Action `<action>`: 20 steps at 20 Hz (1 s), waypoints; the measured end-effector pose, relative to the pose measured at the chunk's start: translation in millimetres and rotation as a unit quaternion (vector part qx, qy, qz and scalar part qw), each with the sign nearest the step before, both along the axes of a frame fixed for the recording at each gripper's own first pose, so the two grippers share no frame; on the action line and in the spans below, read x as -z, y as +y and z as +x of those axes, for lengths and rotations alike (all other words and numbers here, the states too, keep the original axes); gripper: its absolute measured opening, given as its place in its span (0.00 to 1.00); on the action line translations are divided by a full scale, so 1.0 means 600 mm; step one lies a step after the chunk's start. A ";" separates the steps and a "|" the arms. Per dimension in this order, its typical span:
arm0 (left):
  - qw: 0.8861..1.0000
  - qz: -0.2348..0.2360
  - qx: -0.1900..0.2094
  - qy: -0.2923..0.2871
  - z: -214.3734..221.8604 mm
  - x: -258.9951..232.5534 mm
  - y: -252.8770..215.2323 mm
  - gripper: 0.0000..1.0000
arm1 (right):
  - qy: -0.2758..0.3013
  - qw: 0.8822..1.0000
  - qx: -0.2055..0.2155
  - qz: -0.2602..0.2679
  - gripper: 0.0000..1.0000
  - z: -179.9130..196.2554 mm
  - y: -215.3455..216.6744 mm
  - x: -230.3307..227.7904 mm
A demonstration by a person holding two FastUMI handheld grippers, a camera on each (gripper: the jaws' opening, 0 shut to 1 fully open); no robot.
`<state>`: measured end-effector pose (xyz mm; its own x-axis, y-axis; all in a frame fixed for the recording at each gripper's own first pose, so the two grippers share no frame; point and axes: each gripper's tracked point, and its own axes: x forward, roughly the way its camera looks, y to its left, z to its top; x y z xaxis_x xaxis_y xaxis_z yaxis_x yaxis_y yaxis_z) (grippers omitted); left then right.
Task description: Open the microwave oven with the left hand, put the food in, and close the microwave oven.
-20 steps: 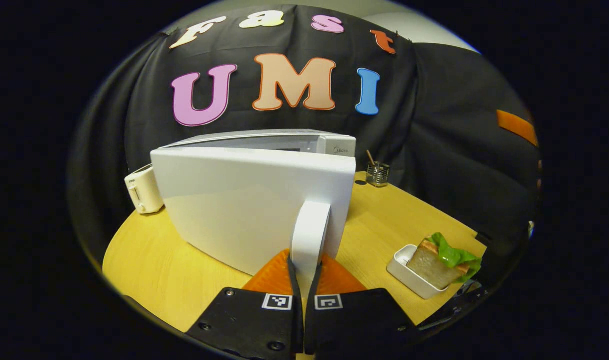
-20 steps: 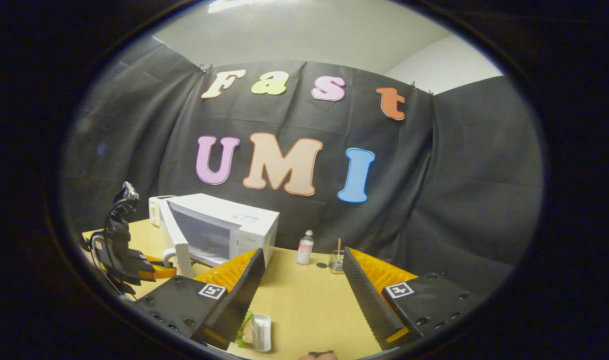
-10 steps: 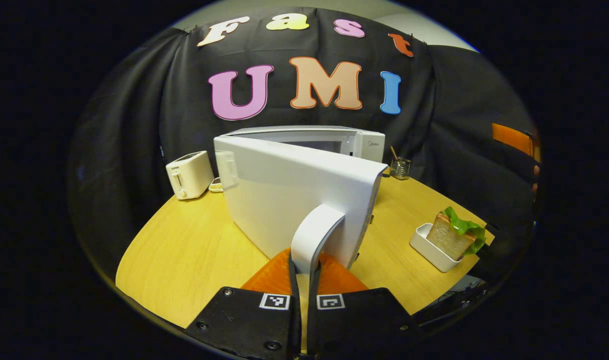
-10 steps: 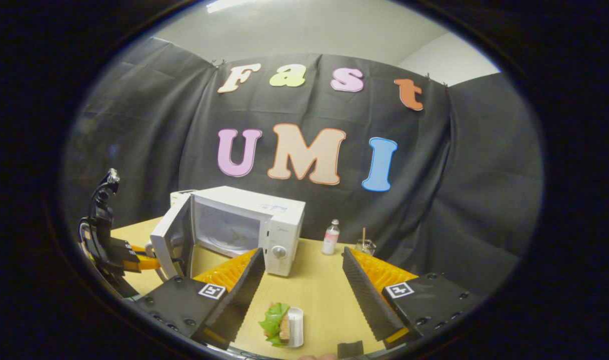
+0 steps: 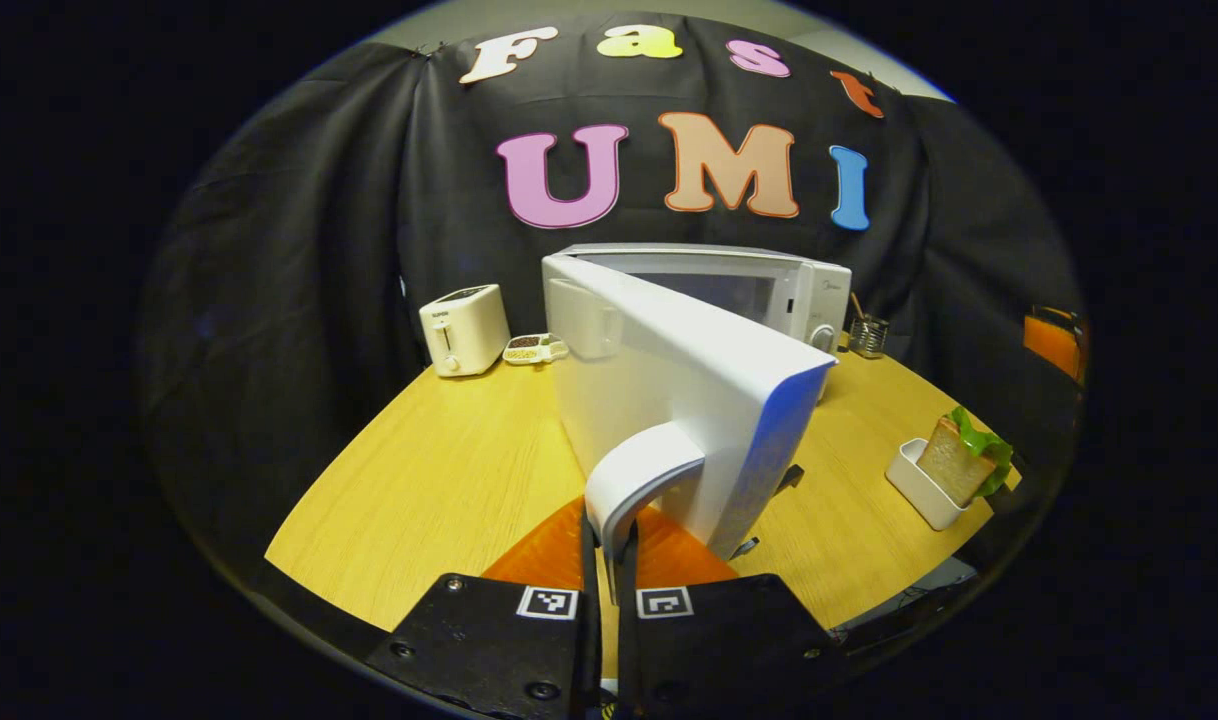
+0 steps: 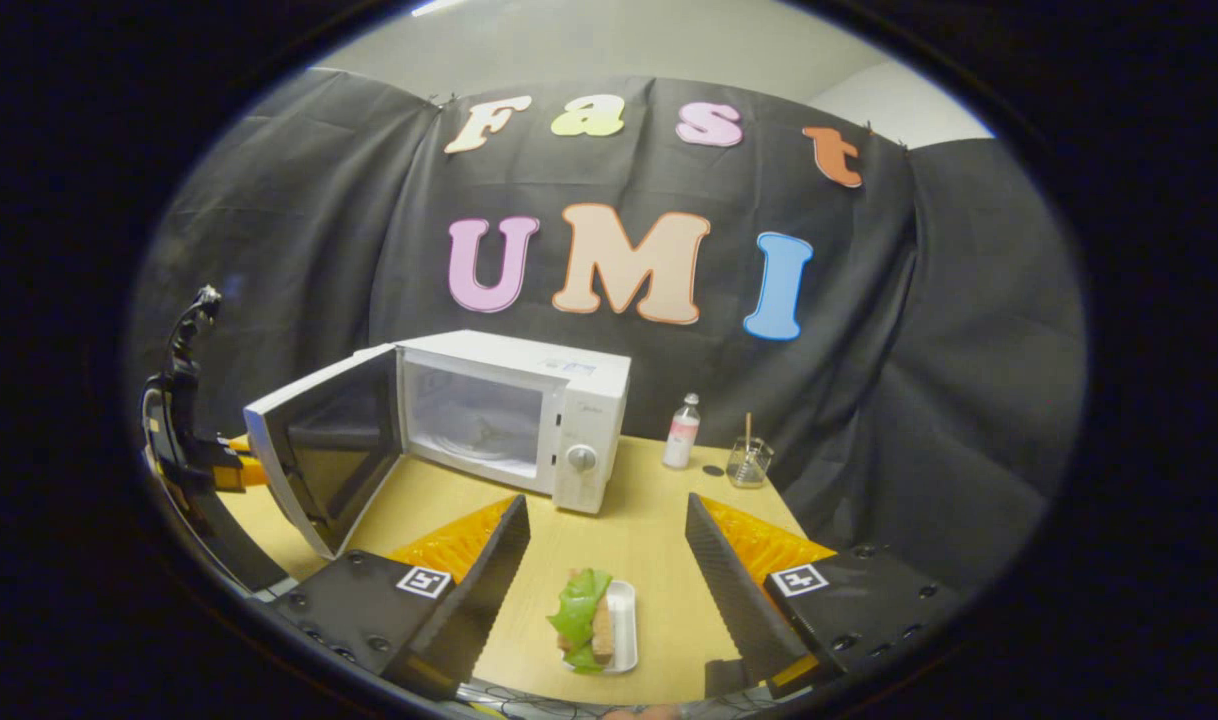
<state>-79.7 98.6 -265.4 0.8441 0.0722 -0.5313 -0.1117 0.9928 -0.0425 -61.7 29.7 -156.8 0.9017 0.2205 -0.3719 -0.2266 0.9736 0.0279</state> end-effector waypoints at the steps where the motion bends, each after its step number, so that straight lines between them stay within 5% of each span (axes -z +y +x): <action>1: 1.000 -0.012 -0.003 0.000 -0.001 0.004 0.000 0.07 | 0.009 1.000 -0.008 0.007 0.98 -0.006 0.008 0.011; 3: 0.999 -0.022 -0.029 0.006 -0.004 0.008 0.021 0.15 | 0.031 0.999 -0.020 0.023 0.99 -0.016 0.024 0.034; 6: 0.997 -0.049 -0.052 0.017 -0.013 0.014 0.021 1.00 | 0.049 0.998 -0.017 0.023 1.00 -0.023 0.024 0.056; 20: 1.000 0.006 -0.021 -0.018 -0.048 -0.095 0.020 1.00 | 0.207 0.978 0.002 -0.011 0.99 -0.062 0.001 0.261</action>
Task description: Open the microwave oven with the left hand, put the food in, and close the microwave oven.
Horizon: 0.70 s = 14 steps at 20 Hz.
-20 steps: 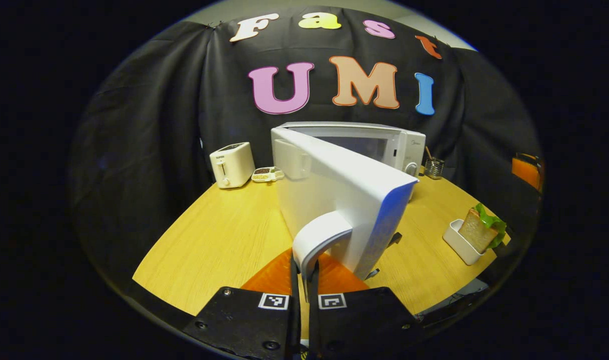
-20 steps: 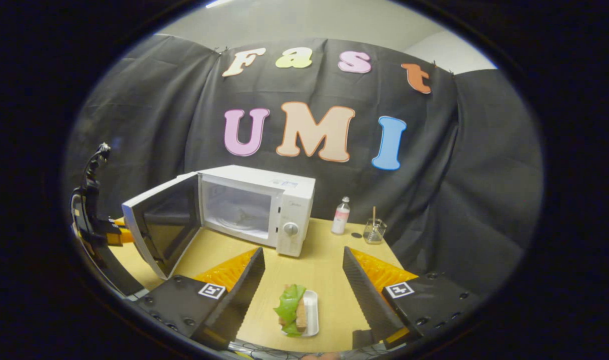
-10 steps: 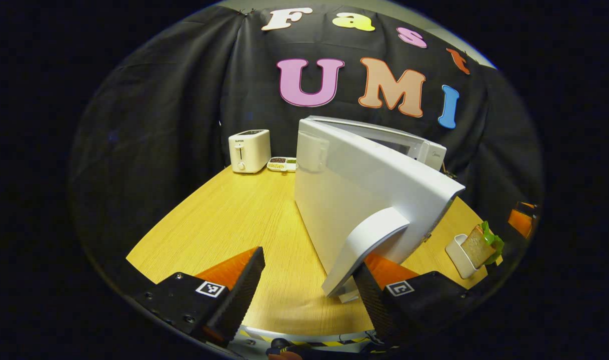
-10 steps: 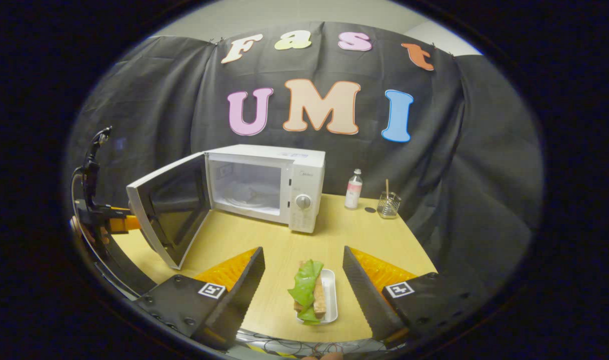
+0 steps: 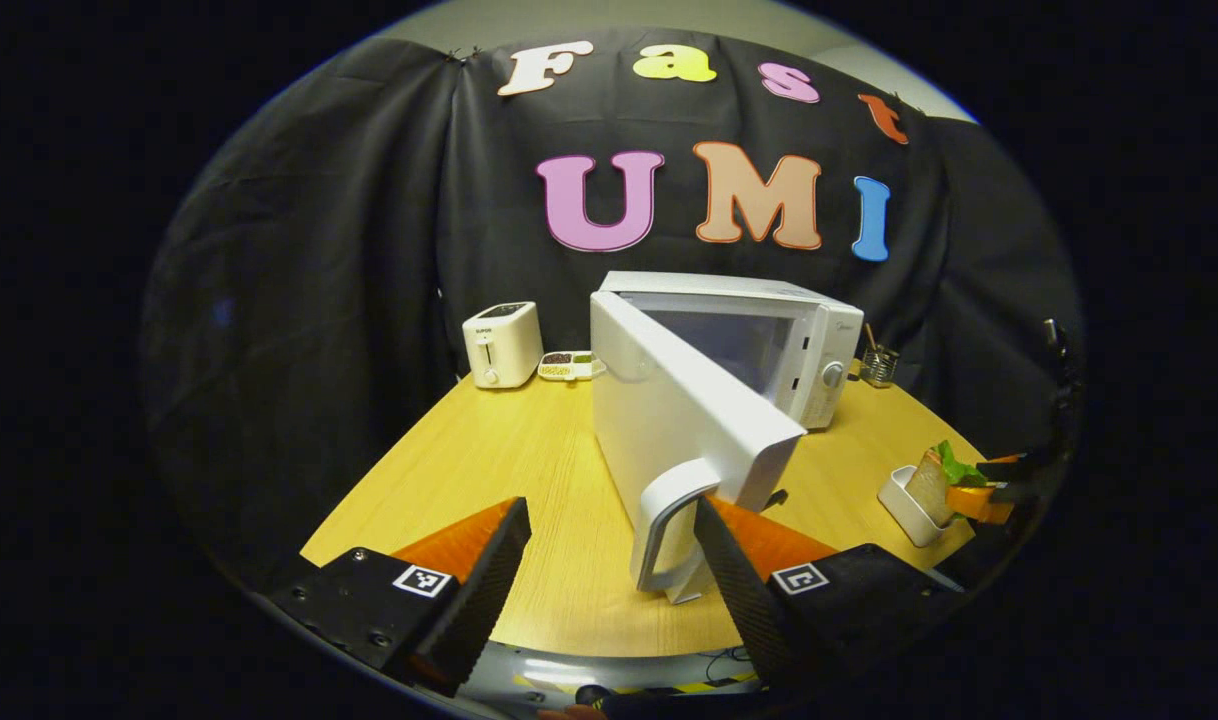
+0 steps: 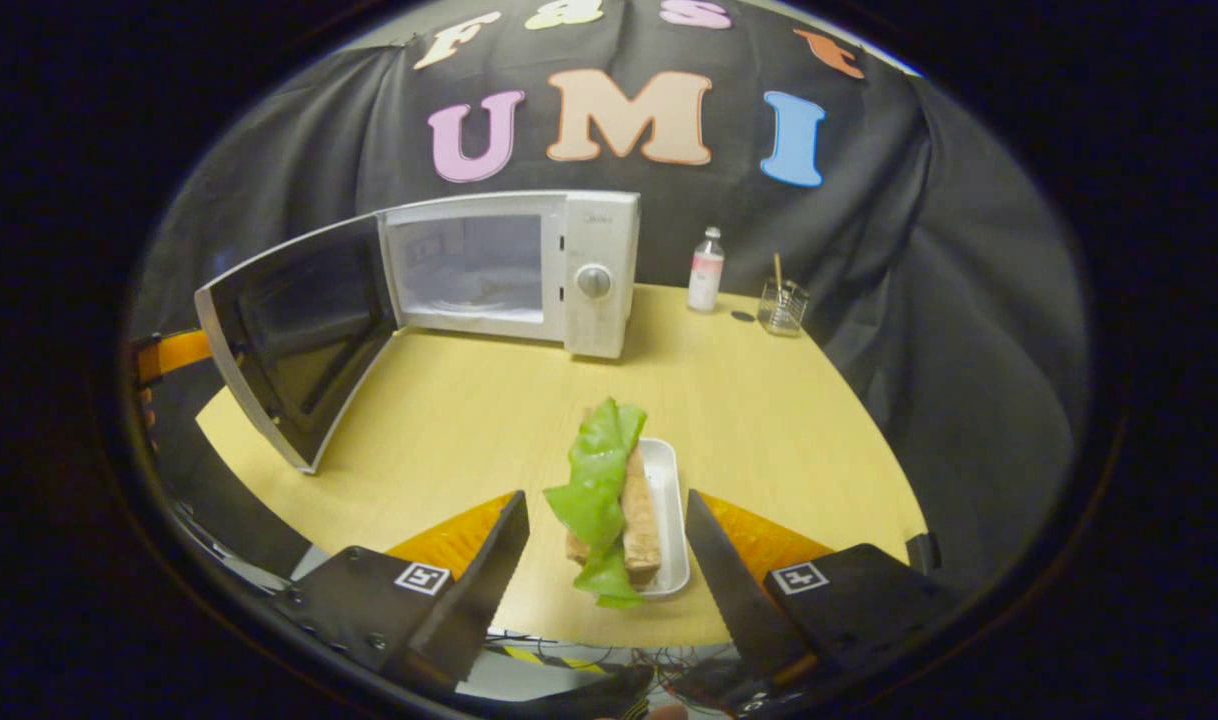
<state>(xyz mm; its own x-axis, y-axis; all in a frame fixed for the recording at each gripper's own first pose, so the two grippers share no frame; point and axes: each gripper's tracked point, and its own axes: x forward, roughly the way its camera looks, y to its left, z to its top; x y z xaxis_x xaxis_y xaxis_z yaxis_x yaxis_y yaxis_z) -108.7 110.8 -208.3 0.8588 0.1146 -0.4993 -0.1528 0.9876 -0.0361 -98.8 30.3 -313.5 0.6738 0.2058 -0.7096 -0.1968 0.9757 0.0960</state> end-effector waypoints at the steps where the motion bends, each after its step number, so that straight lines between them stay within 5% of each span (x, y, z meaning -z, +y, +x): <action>1: 1.000 0.003 0.000 -0.006 0.002 -0.008 0.006 0.98 | 0.009 1.000 0.004 0.000 0.99 0.001 -0.002 0.010; 3: 1.000 -0.001 -0.005 -0.009 -0.001 -0.023 0.008 0.98 | 0.027 1.000 0.009 0.004 0.96 -0.004 -0.004 0.025; 6: 1.000 -0.005 -0.022 -0.021 -0.007 -0.048 0.020 0.98 | 0.045 0.999 0.007 0.004 0.59 -0.014 -0.004 0.033; 13: 0.997 0.032 -0.016 -0.070 0.013 -0.127 0.046 0.97 | 0.073 0.997 0.022 0.033 0.22 -0.010 -0.011 0.019; 14: 0.996 0.031 -0.016 -0.078 0.017 -0.138 0.046 0.98 | 0.069 0.997 0.017 0.037 0.27 -0.005 -0.010 0.007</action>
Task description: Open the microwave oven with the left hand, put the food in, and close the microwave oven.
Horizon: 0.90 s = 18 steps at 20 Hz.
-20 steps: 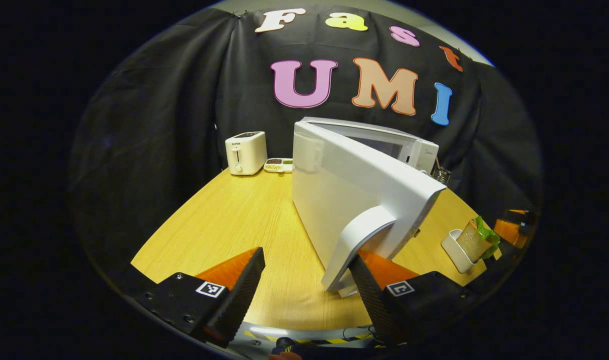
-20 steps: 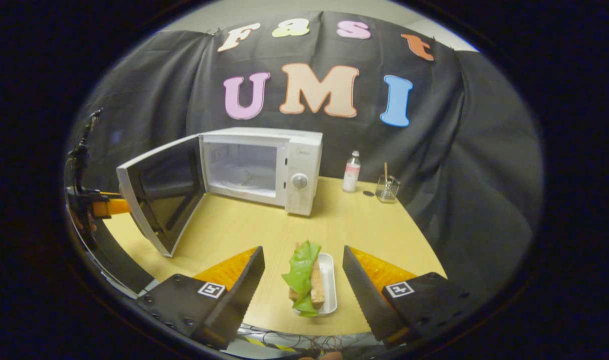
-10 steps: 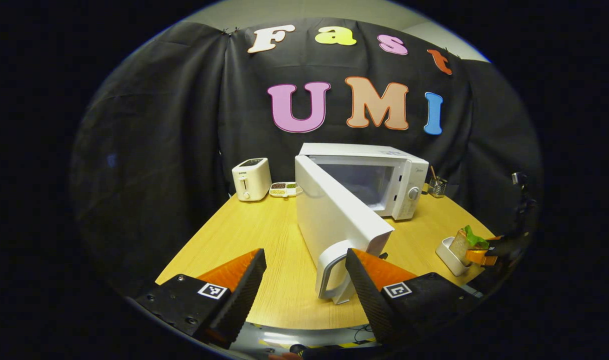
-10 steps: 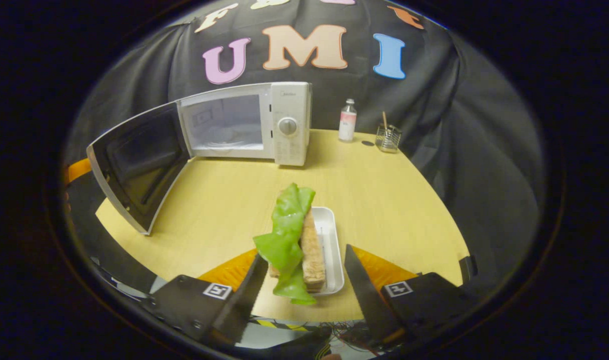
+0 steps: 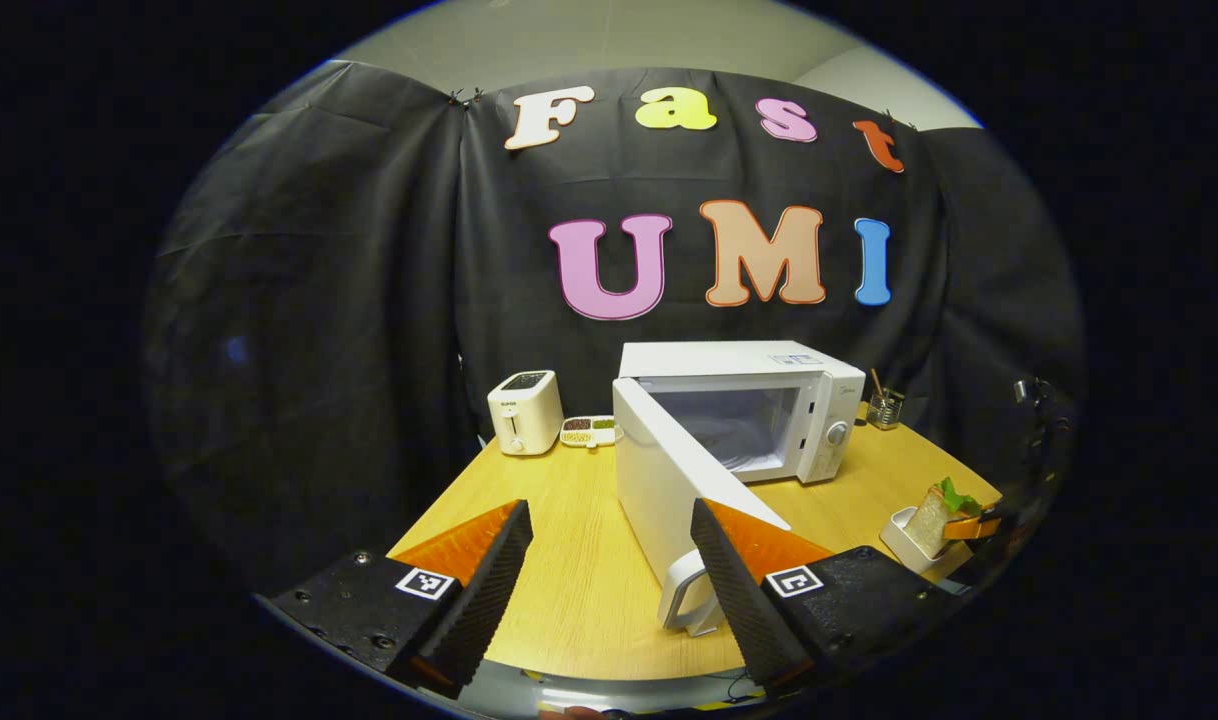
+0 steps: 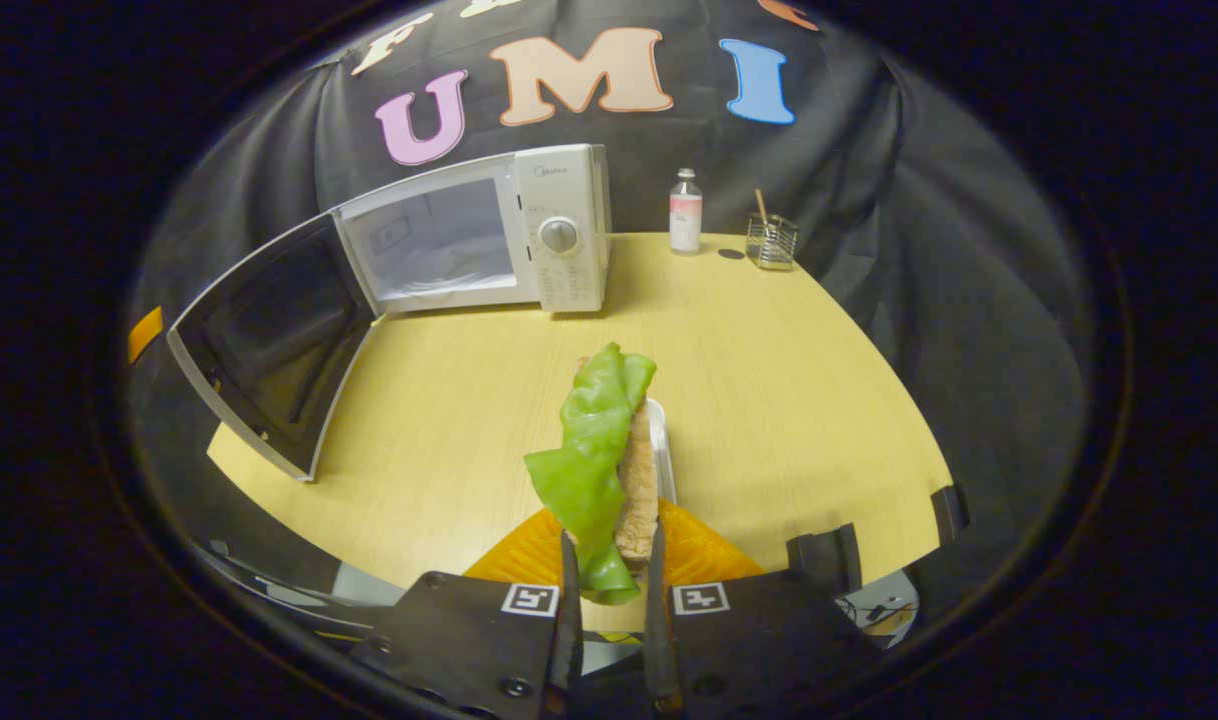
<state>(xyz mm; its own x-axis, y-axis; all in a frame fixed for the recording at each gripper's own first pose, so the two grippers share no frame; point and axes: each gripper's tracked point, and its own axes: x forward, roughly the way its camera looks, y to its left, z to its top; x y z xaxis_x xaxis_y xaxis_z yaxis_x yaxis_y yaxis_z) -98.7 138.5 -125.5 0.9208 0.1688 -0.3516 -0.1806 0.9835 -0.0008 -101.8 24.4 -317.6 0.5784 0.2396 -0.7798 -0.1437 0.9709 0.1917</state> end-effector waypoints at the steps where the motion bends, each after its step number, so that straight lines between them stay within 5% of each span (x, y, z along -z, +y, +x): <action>1: 1.000 -0.003 0.000 -0.005 0.004 -0.008 -0.004 0.97 | -0.006 1.000 -0.001 0.003 0.27 0.005 -0.002 -0.012; 11: 0.999 -0.007 0.000 -0.039 0.016 -0.026 -0.011 0.97 | -0.014 0.987 0.037 0.157 0.26 0.112 0.103 -0.116; 18: 0.998 -0.008 -0.009 -0.056 0.011 -0.038 0.013 0.97 | 0.041 0.953 0.071 0.290 0.22 0.187 0.262 -0.129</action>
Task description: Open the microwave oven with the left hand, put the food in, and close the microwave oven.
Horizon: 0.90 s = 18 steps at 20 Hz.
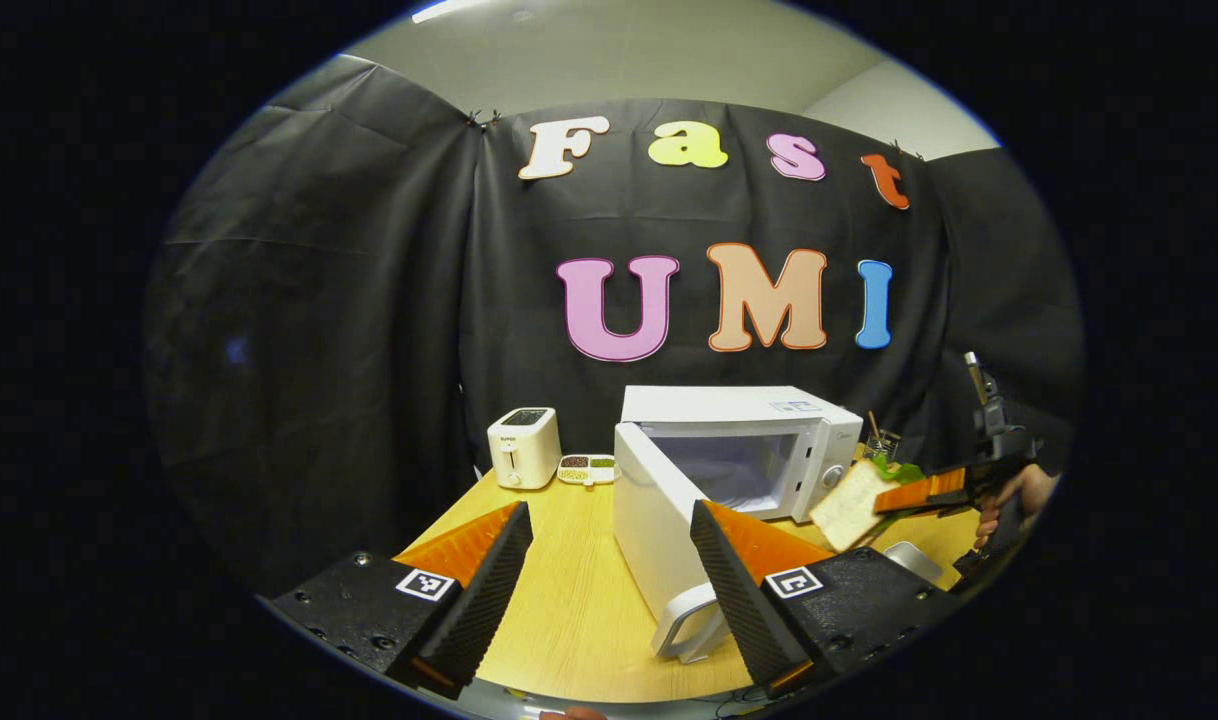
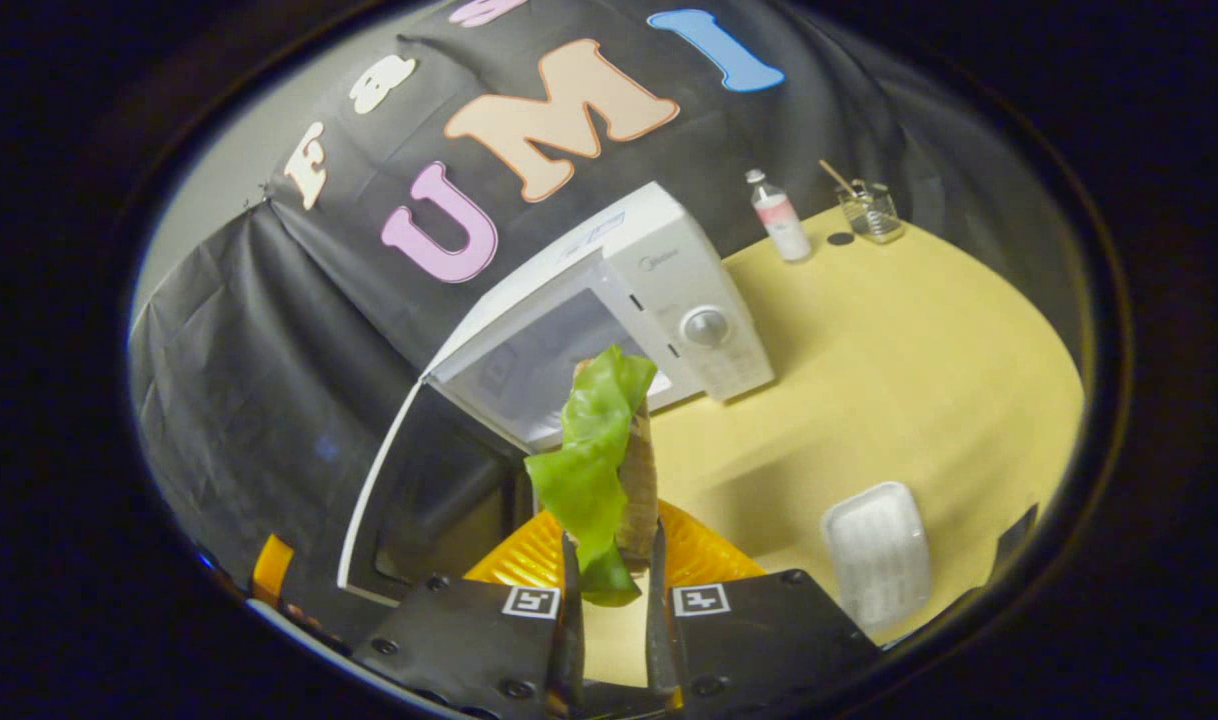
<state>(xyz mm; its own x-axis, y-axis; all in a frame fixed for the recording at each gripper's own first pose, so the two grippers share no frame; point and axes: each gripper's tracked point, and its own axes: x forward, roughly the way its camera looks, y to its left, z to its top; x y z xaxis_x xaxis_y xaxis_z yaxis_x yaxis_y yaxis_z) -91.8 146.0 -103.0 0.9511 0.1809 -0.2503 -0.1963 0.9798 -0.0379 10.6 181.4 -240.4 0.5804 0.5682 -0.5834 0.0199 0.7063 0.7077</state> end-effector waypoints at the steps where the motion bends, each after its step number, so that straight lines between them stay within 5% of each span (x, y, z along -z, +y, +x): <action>1: 1.000 0.002 0.001 -0.001 0.001 0.000 0.002 0.97 | 0.004 1.000 0.005 0.015 0.21 0.012 0.024 -0.005; 5: 1.000 0.004 0.012 -0.009 0.006 -0.007 0.010 0.96 | 0.028 0.996 0.039 0.070 0.22 0.062 0.113 -0.008; 11: 1.000 -0.002 0.017 -0.020 0.017 -0.013 0.020 0.97 | 0.102 0.976 0.130 0.141 0.24 0.121 0.190 0.032; 12: 1.000 -0.001 0.014 -0.019 0.017 -0.010 0.023 0.96 | 0.109 0.971 0.144 0.157 0.16 0.133 0.201 0.035; 14: 1.000 -0.009 0.013 -0.016 0.015 -0.006 0.023 0.97 | 0.114 0.962 0.176 0.176 0.24 0.164 0.217 0.045; 18: 1.000 -0.021 0.009 -0.004 0.009 0.012 0.028 0.97 | 0.144 0.938 0.238 0.208 0.24 0.224 0.255 0.083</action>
